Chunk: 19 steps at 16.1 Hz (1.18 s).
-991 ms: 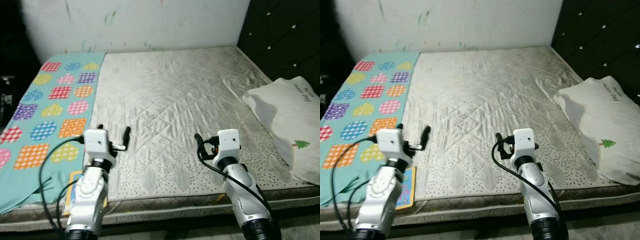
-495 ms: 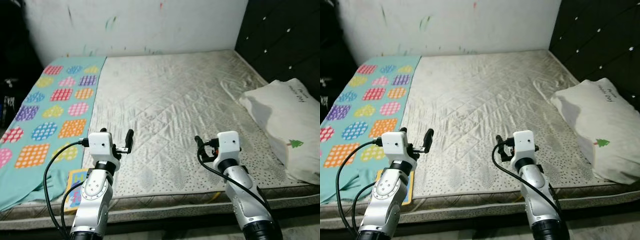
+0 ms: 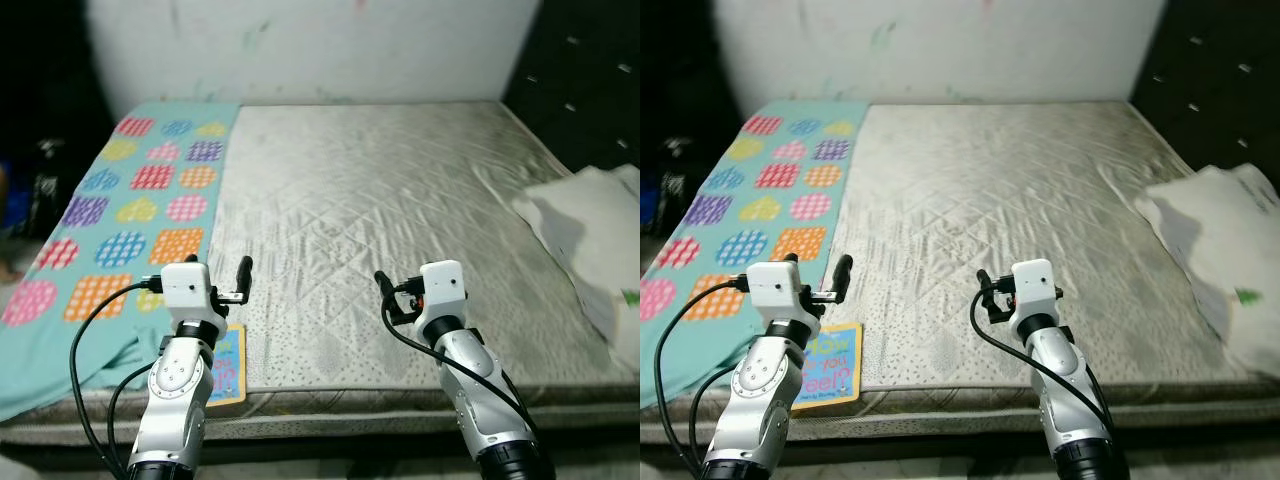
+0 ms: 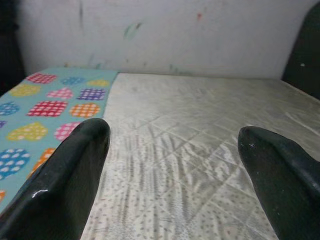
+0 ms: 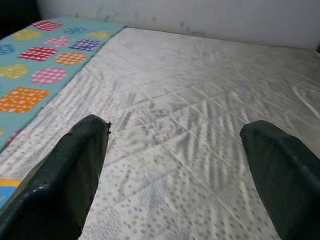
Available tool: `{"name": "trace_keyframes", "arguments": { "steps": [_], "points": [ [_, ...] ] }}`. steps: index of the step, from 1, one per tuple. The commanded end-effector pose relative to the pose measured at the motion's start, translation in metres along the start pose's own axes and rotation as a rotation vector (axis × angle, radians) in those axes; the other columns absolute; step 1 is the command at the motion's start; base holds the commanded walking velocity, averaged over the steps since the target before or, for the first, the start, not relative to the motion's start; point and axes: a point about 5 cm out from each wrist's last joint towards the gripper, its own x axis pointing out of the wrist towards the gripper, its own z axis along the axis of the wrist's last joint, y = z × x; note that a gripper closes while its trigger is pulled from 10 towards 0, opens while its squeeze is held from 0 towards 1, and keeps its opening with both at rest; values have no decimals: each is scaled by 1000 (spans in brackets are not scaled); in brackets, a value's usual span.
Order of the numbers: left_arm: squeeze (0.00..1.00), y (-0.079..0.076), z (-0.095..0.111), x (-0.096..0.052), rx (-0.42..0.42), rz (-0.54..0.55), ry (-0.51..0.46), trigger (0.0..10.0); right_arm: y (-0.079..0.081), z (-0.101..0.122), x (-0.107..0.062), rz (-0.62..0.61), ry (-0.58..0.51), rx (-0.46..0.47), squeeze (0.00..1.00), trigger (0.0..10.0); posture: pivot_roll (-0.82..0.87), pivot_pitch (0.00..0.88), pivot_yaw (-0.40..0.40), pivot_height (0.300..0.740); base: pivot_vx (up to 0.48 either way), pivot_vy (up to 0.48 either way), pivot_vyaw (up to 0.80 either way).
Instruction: Clean up the room
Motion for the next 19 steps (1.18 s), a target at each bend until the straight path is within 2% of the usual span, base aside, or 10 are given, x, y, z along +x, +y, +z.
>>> {"name": "trace_keyframes", "arguments": {
  "steps": [1, 5, 12, 19],
  "points": [
    [0, -5, 2, 1, -4, -12, -8, 10000, -4, 2, -2, -2, -11, -14, 0, 10000, -34, 0, 23, 740, 0, 480, 0],
    [0, -5, 1, 0, 0, -13, -5, 10000, 5, 1, -3, 52, -15, -39, 0, 10000, -33, 0, 25, 740, 0, 480, 0],
    [0, -4, 2, 2, 5, -9, -9, 10000, 7, 3, -2, 69, -17, -41, 0, 10000, -36, 0, 26, 740, 0, 480, 0],
    [0, -8, 7, 1, 8, -63, -50, 10000, 9, 3, -1, 97, -18, -45, 0, 10000, -37, 0, 22, 740, 0, 0, 0]
  ]
}}
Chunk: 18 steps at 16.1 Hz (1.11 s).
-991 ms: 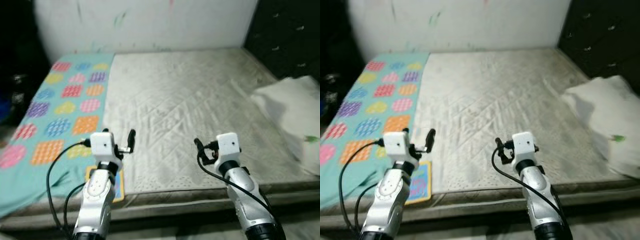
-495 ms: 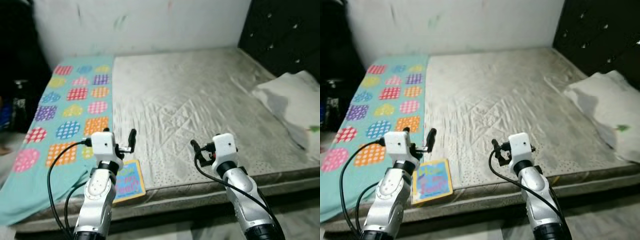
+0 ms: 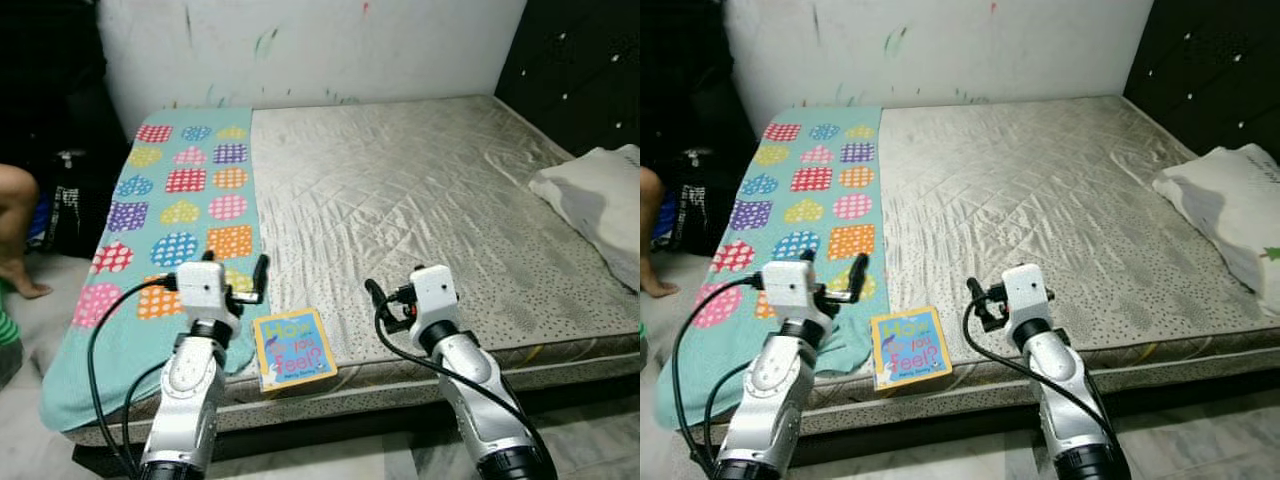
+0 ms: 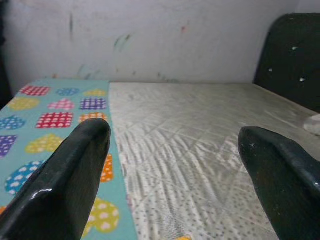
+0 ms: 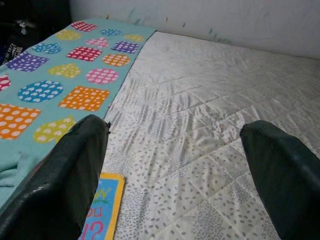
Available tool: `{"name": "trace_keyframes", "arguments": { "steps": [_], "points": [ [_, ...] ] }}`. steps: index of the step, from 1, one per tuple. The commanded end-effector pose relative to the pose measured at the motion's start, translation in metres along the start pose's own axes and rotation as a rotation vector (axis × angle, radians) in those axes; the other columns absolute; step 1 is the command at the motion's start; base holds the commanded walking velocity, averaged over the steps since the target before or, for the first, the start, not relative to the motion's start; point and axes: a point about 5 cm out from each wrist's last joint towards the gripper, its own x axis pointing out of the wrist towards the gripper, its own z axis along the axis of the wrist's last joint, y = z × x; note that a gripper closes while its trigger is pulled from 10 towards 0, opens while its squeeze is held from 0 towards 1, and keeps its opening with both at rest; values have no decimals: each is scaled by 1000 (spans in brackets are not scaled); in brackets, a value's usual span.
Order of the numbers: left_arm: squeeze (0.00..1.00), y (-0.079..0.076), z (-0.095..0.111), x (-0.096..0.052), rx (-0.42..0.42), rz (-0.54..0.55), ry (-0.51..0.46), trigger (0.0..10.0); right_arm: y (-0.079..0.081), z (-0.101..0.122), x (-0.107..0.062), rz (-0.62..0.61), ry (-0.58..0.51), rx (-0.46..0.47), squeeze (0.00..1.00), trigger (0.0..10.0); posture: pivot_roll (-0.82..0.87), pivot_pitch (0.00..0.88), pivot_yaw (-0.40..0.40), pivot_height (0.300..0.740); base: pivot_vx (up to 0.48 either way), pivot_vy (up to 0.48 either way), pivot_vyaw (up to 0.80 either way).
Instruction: Clean up the room
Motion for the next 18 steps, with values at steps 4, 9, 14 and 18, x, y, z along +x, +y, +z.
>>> {"name": "trace_keyframes", "arguments": {
  "steps": [4, 9, 14, 18],
  "points": [
    [0, 2, 4, 1, 7, -10, -25, 10000, -2, 4, 2, 6, -14, -12, 0, 10000, -36, 0, 21, 740, 267, 0, 0],
    [0, 1, 4, 1, 8, -20, -28, 10000, -1, 3, 2, 8, -10, -20, 0, 10000, -36, 0, 23, 740, 314, 0, 0],
    [0, 1, 4, 0, 12, -24, -23, 10000, 0, 2, 2, 10, -9, -21, 0, 10000, -35, 0, 27, 740, 332, 0, 0],
    [0, 1, 3, 0, 14, -24, -21, 10000, 1, 1, 2, 11, -6, -18, 0, 10000, -34, 0, 29, 740, 343, 0, 0]
  ]
}}
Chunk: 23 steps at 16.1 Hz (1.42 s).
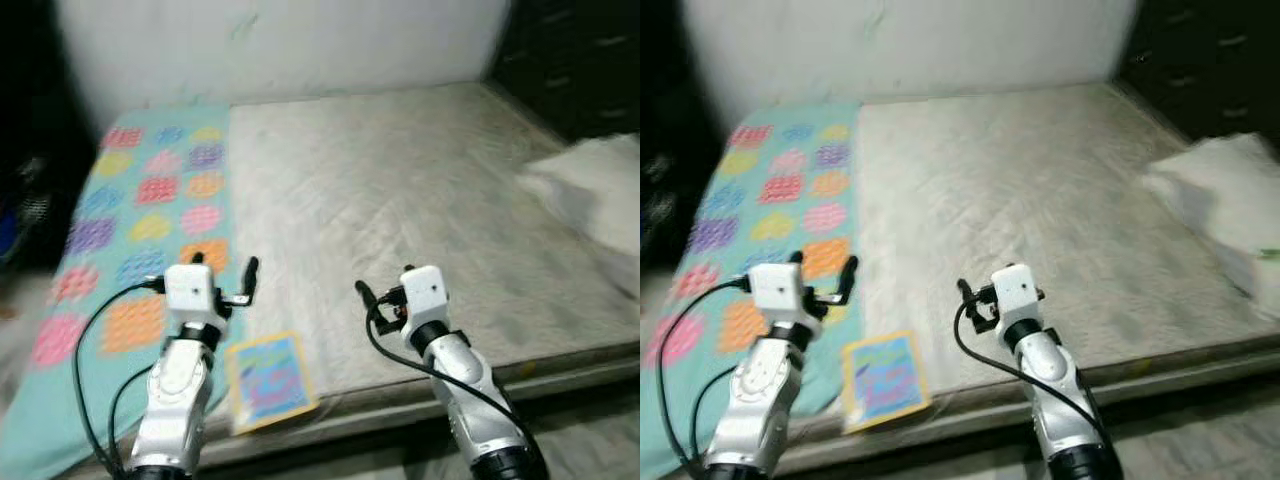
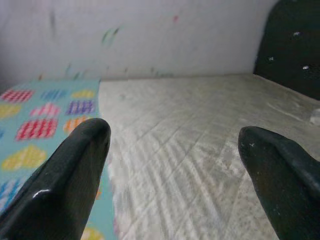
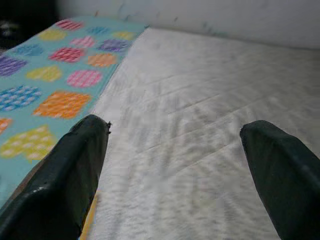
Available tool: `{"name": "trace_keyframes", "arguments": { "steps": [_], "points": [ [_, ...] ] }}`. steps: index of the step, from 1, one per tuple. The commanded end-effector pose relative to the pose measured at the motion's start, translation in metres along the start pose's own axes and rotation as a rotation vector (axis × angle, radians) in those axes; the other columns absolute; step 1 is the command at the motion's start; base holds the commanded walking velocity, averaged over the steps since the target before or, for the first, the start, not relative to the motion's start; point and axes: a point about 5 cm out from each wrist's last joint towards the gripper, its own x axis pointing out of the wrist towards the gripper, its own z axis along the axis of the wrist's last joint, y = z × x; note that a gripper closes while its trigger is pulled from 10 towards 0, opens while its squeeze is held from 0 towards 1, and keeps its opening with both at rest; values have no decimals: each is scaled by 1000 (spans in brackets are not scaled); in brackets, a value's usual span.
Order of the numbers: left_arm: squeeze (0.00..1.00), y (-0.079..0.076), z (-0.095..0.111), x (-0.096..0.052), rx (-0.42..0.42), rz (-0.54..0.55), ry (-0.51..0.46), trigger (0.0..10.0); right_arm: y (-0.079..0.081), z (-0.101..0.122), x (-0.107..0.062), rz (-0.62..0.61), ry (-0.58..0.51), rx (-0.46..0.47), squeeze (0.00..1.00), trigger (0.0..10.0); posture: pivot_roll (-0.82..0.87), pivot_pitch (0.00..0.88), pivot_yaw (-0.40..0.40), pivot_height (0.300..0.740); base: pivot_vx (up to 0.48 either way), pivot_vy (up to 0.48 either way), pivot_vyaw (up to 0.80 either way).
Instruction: Clean up the room
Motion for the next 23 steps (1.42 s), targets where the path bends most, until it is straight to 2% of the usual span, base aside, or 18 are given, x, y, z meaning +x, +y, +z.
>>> {"name": "trace_keyframes", "arguments": {
  "steps": [1, 6, 12, 14, 17, 23],
  "points": [
    [0, -6, -1, 0, -7, -22, 1, 10000, -5, -2, -1, -14, 9, -3, 0, 10000, -35, 0, 30, 740, 341, 0, 0],
    [0, -7, -2, 1, -22, -14, 13, 10000, -6, -4, -2, -24, 14, -6, 0, 10000, -37, 0, 31, 740, 327, 0, 0],
    [0, -7, -5, 3, -54, 25, 36, 10000, -7, -5, -1, -36, 17, -1, 0, 10000, -33, 0, 30, 740, 0, 0, 0],
    [0, -7, -5, 3, -54, 25, 40, 10000, -8, -3, 0, -28, 12, -28, 0, 10000, -34, 0, 31, 740, 0, 0, 0],
    [0, -8, -5, 4, -50, 21, 41, 10000, -7, -2, -1, -30, 1, -15, 0, 10000, -35, 0, 32, 740, 0, 0, 800],
    [0, -8, -4, 3, -58, 16, 42, 10000, -8, -5, -1, -37, 10, 3, 0, 10000, -35, 0, 32, 740, 0, 53, 0]
  ]
}}
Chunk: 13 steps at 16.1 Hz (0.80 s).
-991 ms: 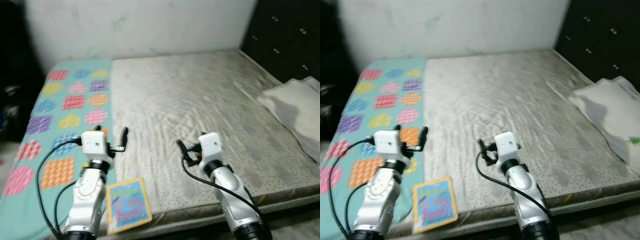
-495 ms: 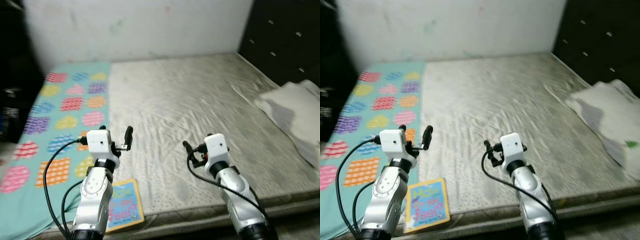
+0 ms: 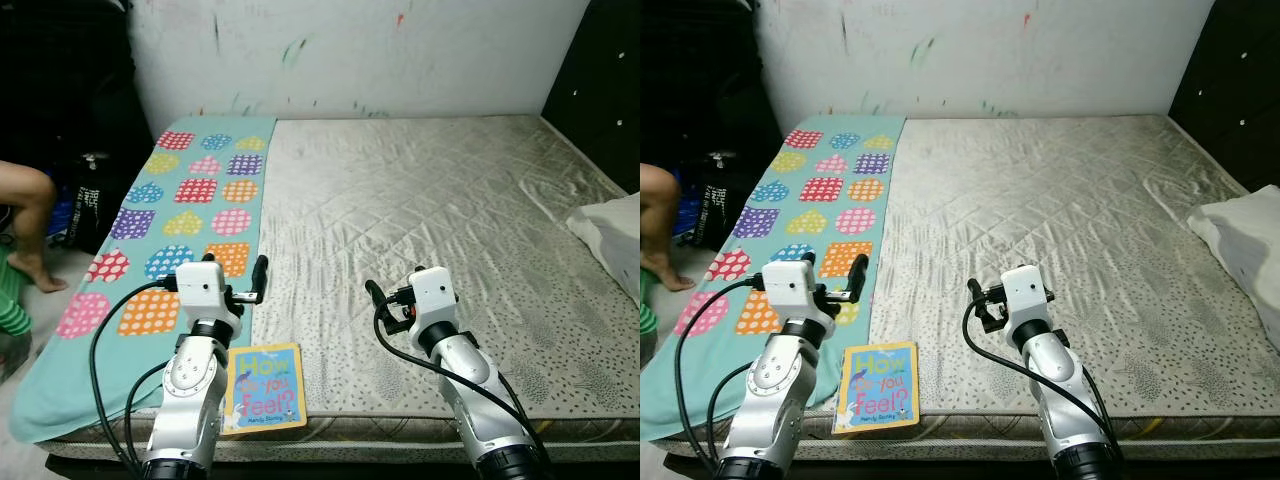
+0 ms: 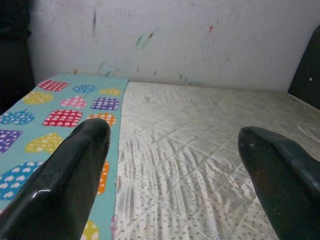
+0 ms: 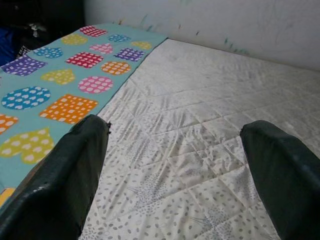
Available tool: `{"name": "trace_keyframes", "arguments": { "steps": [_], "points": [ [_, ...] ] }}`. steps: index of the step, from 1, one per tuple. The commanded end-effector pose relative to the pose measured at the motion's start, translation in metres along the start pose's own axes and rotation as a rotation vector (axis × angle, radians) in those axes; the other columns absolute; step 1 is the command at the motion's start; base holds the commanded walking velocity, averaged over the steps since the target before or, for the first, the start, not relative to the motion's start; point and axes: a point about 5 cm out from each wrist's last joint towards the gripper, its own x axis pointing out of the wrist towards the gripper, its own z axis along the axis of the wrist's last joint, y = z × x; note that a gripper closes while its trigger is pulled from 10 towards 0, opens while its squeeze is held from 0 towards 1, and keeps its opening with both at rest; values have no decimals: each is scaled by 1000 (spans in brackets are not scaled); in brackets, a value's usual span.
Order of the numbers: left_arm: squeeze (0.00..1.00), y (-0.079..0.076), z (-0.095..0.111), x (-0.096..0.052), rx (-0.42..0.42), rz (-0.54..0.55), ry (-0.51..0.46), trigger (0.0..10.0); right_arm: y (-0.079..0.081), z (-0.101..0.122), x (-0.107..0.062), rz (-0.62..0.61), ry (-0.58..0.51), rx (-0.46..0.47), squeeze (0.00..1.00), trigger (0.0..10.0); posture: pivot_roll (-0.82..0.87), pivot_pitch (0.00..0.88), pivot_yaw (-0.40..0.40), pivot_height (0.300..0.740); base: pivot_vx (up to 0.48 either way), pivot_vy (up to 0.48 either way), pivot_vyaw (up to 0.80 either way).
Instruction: Clean up the room
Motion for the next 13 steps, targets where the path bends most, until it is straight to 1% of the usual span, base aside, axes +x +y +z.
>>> {"name": "trace_keyframes", "arguments": {
  "steps": [1, 7, 9, 11, 13],
  "points": [
    [0, 1, 3, 2, 4, -3, -4, 10000, -1, 1, 1, 5, -4, 3, 0, 10000, -34, 0, 30, 740, 0, 322, 0],
    [0, 1, 3, 2, 10, -5, -3, 10000, 3, 0, 0, 35, -2, 28, 0, 10000, -32, 0, 30, 740, 0, 378, 0],
    [0, 2, 3, 1, 15, -6, -3, 10000, -4, -2, -2, 8, 4, 39, 0, 10000, -30, 0, 32, 740, 0, 403, 0],
    [0, 3, 3, 1, 26, -12, -2, 10000, -9, 1, -1, -15, -12, 12, 0, 10000, -31, 0, 35, 740, 0, 426, 0],
    [0, 5, 3, 0, 42, -7, -9, 10000, -8, 0, 1, -10, 10, 26, 0, 10000, -30, 0, 36, 740, 0, 429, 0]
  ]
}}
